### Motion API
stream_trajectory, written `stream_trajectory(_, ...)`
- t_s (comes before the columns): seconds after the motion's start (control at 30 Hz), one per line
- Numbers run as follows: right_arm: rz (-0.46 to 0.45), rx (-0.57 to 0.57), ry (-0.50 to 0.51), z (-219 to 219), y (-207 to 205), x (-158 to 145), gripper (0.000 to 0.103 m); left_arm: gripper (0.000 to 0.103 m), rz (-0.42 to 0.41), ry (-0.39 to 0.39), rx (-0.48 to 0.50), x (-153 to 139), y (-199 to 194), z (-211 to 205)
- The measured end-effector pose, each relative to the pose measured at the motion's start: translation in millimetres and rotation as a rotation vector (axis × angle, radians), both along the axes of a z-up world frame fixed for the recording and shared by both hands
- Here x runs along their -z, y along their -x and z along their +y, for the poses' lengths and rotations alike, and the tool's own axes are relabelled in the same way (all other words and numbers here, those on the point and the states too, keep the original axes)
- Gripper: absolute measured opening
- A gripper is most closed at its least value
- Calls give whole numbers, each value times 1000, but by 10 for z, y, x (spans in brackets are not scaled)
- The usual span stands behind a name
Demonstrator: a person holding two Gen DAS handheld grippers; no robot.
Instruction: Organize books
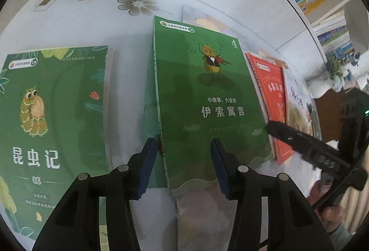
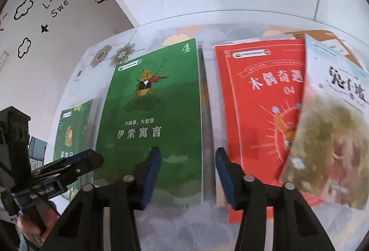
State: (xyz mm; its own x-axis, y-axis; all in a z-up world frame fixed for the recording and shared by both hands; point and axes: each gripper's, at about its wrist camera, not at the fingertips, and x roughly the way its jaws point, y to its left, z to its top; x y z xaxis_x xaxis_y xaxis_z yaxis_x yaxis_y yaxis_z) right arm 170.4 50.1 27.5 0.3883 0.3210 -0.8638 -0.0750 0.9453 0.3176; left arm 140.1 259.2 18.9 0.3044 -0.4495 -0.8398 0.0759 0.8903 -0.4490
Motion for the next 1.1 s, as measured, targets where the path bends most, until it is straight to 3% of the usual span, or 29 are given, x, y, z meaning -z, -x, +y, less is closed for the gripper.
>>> stream_trajectory(0.17, -11, 0, 58, 52, -122, 131, 40, 45, 25, 29, 9, 28, -68, -4)
stream_trajectory(0.3, 19, -30, 23, 109, -189, 173, 42, 45, 23, 51, 20, 13, -58, 17)
stream_trajectory(0.43, 25, -45, 17, 94, -80, 129, 42, 45, 5, 14, 61, -68, 77, -27)
stream_trajectory(0.63, 18, -111, 70, 143, 513, -29, 42, 45, 15, -26, 182, -138, 562, -112)
stream_trajectory(0.9, 89, -119, 111, -71, 1475, -2, 42, 45, 115, 130, 255, -9, 1455, -173)
stream_trajectory(1.1, 159, -71, 70, -362, 1929, 129, 42, 45, 127, 169, 227, 44, 1689, -232)
